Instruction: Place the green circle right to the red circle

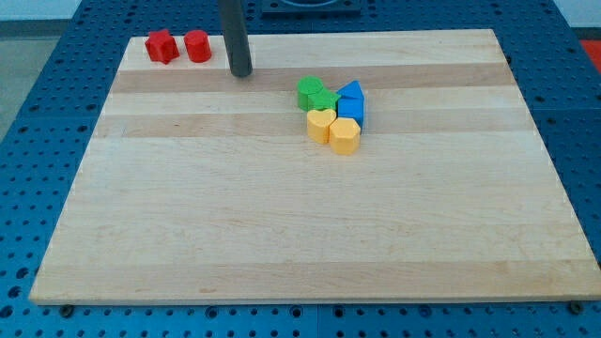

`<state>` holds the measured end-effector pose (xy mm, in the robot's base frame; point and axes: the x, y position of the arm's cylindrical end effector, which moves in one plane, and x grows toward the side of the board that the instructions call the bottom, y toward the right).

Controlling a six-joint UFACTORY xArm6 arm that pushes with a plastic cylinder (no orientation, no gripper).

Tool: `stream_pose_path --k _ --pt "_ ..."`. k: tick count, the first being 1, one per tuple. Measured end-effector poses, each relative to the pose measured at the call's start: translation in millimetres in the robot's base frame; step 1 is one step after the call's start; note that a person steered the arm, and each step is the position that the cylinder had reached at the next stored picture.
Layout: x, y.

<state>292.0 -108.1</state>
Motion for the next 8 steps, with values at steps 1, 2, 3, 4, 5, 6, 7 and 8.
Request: stream_pose_path --k 1,2,3,4,5,6,7,8 --pt "47 2" --pt "66 27" --pt "77 61" --pt "80 95" --pt "77 111" --pt "64 112" --pt "49 112" --pt "31 112"
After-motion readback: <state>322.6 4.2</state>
